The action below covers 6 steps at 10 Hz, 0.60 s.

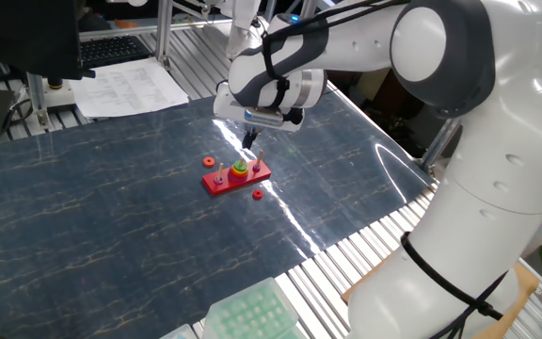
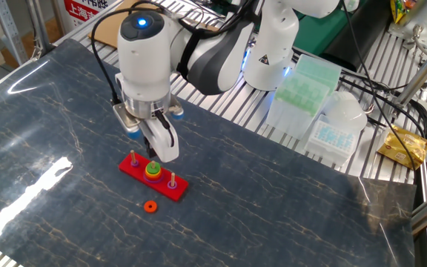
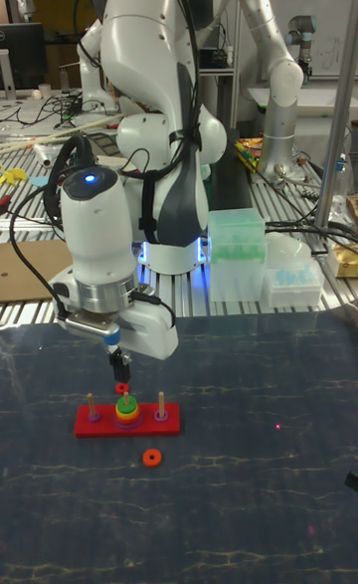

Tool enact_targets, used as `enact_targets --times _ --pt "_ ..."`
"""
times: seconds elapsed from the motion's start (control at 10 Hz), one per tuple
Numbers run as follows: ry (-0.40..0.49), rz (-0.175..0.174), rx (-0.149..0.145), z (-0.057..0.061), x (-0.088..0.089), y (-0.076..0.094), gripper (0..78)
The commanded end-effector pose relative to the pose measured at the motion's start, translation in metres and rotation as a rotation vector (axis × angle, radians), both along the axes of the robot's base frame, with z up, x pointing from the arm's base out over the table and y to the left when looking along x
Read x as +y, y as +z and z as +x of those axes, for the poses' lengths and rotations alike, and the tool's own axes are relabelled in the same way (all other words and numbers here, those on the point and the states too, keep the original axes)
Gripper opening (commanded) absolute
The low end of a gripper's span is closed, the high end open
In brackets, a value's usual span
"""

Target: Take out one Hanoi block and throw it aside

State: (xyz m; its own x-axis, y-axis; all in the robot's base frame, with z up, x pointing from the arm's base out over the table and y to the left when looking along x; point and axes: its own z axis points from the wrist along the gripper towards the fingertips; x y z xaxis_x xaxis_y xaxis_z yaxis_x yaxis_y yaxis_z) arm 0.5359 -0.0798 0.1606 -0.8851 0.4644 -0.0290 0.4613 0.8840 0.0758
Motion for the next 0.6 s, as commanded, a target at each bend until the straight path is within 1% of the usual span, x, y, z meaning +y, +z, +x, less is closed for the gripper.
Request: enact_targets --times 0.1,0.3,0.4,0.6 --pt "-0.007 -0.002 -0.006 0.0006 -0.0003 0.0009 0.0" --pt "-0.006 -0.009 -0.034 0.0006 -0.0003 0.0009 0.0" --pt "-0.027 -0.003 -0.025 0.0006 -0.0003 0.0009 0.0" --pt "-0.045 0.003 0.002 0.0006 -0.0003 0.0009 0.0"
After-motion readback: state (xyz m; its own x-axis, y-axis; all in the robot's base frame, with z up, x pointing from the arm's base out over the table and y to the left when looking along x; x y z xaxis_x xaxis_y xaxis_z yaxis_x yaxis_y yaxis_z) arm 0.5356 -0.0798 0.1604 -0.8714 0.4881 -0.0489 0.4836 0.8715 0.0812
